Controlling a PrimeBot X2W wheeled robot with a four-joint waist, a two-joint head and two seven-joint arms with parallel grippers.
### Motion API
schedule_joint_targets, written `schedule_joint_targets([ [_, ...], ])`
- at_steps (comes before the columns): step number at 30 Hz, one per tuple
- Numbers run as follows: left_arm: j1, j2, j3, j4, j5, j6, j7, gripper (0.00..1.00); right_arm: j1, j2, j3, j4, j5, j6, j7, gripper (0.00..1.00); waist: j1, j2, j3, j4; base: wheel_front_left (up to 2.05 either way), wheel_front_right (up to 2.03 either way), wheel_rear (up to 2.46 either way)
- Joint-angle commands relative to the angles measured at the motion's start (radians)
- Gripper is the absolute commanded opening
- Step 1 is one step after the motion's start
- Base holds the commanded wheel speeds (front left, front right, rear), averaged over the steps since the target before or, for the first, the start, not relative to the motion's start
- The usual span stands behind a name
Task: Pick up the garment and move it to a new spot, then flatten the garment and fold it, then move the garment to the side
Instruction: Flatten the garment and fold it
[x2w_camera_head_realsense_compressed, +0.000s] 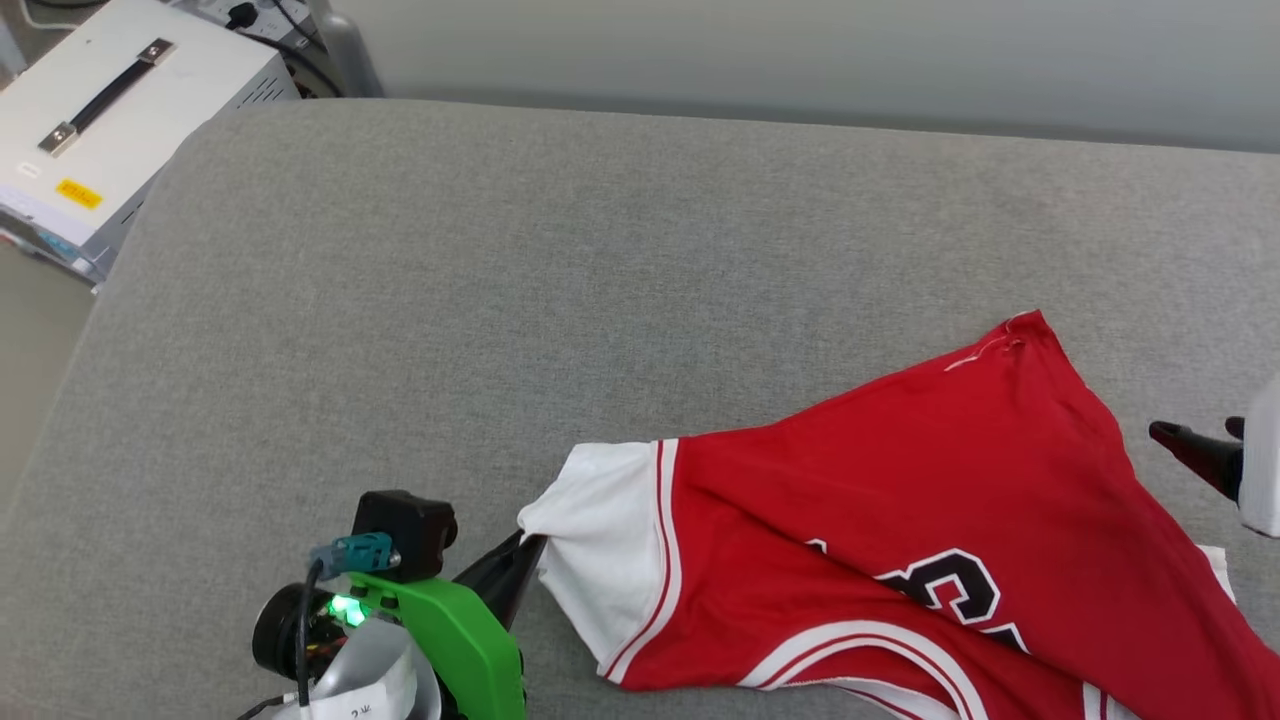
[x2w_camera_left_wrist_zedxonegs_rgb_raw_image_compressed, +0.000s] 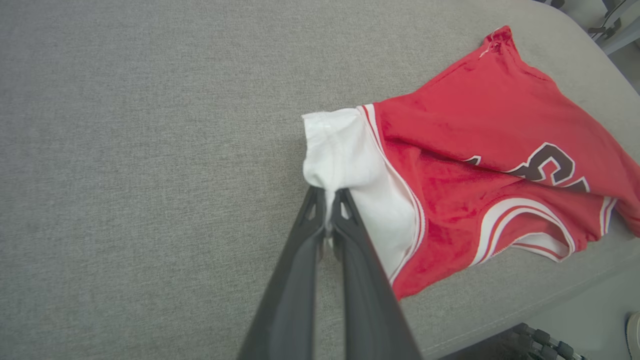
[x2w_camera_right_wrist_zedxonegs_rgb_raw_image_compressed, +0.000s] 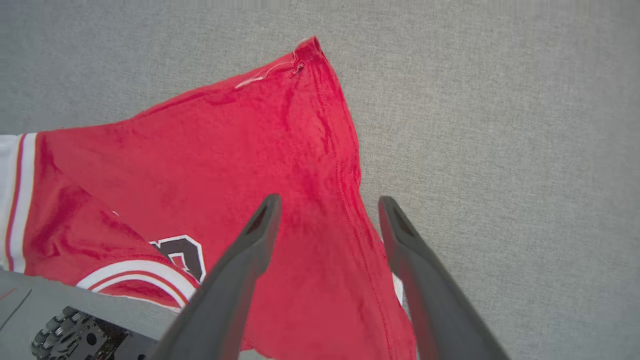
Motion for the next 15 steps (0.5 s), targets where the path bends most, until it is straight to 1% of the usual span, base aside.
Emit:
schedule_joint_targets([
  [1, -0.022, 0.002, -0.003, -0.008, 0.01, -0.009, 0.002, 0.0, -0.04, -0.002, 0.021, 0.022, -0.015, -0.001, -0.003, 1.0, 0.0001, 0.011, 0.054, 0.053, 0.0, 0.0, 0.0],
  [4, -0.045, -0.001, -0.007, -0.015, 0.018, -0.015, 0.001, 0.0, -0.11, -0.026, 0.063, 0.09, -0.049, -0.001, -0.016, 1.0, 0.0001, 0.011, 0.089, 0.092, 0.0, 0.0, 0.0],
  [8, -0.068, -0.018, -0.018, -0.022, 0.021, -0.027, -0.009, 0.0, -0.177, -0.06, 0.099, 0.193, -0.082, -0.001, -0.034, 1.0, 0.0001, 0.011, 0.129, 0.137, 0.0, 0.0, 0.0],
  [15, -0.097, -0.05, -0.043, -0.013, 0.025, -0.045, -0.025, 0.0, -0.246, -0.099, 0.125, 0.33, -0.125, -0.001, -0.081, 1.0, 0.0001, 0.011, 0.184, 0.197, 0.0, 0.0, 0.0],
])
